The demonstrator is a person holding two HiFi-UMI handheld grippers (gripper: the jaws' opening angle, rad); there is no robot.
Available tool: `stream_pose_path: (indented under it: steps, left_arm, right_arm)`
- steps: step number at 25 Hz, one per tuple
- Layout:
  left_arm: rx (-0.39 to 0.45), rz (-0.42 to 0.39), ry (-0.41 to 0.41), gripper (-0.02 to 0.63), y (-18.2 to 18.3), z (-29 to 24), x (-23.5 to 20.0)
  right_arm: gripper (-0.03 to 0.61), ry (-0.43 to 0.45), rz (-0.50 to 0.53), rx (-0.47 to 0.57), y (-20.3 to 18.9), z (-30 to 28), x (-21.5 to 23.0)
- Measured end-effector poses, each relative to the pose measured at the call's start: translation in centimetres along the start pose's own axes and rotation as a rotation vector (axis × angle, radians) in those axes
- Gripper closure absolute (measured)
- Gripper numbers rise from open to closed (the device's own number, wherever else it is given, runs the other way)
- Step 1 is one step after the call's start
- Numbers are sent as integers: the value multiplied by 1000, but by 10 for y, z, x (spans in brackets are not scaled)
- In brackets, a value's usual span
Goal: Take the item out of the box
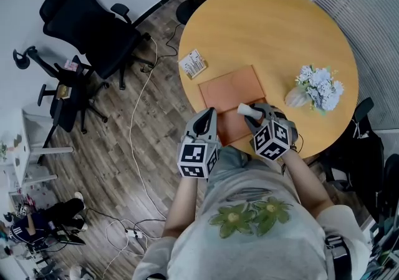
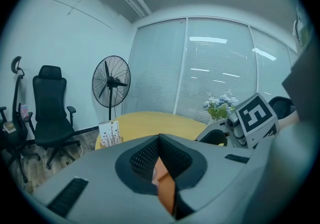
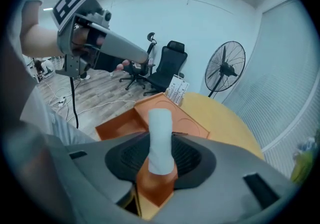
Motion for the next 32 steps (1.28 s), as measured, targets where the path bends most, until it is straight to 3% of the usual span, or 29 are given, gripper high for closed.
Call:
stream_pose_path:
  steps: [13, 32]
  left_arm:
    - [4, -10, -11, 611, 1, -1, 8]
    - [6, -19, -21, 611, 10, -7, 15]
  right_arm:
    - [436, -24, -28, 142, 12, 24, 4]
    - [436, -44, -173, 333, 27, 51, 15]
Point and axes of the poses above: the fingertips, and each gripper's own axes: z backward along the fingers, x to its right, y out of its top, the point moved 8 cm from there along z, backward along the fingers, and after that the axes turned 3 degrees about -y, right-handed, at the moved point
